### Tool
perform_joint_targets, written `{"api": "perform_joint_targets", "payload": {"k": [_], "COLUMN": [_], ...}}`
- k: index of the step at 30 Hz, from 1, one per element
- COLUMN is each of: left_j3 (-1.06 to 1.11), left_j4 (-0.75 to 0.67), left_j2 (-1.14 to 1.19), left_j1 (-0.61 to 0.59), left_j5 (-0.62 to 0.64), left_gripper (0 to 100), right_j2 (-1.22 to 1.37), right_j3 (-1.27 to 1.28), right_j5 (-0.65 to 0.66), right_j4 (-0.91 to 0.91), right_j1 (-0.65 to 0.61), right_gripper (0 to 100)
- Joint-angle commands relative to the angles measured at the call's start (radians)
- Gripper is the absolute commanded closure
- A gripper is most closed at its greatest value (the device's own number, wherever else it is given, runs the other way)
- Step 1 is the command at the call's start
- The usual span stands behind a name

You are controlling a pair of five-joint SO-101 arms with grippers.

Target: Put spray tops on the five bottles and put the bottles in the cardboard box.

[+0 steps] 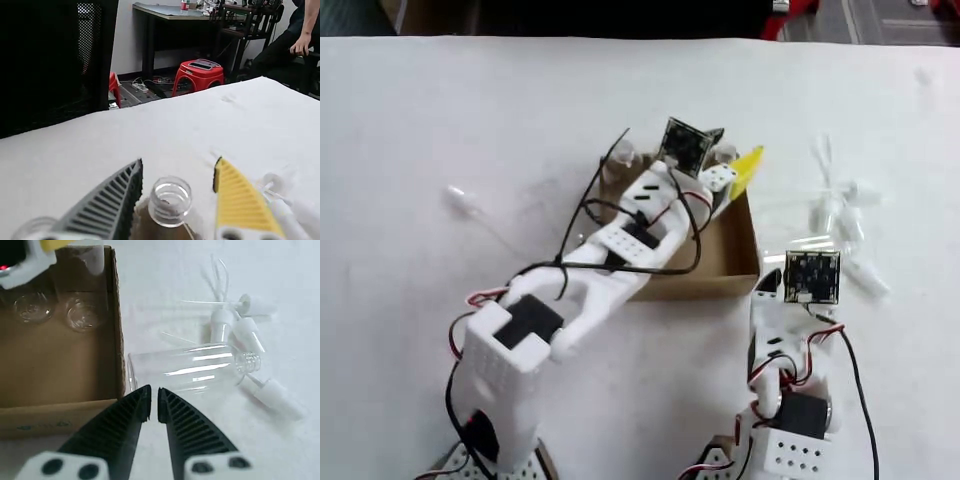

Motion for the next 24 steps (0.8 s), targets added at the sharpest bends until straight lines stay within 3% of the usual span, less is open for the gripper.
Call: {"api": "perform_joint_targets", "payload": {"k": [1, 12, 24], "left_j3": [-0.069, 0.049, 0.25], "left_j4": [0.006, 0.025, 0.443], "left_j2": [-0.027, -0.311, -0.987], "left_j1": [0.007, 0.045, 0.045], "left_j5": [-0.029, -0.034, -0.025], "left_gripper": [79, 79, 79], "right_j2": [-0.004, -0.004, -0.004], "right_j3": [0.009, 0.009, 0.009], "right_j5": [0.011, 0.011, 0.011], "right_j4": [0.002, 0.002, 0.001], "right_j1": [-0.01, -0.01, -0.012], "right_gripper": [98.3, 98.3, 98.3]}}
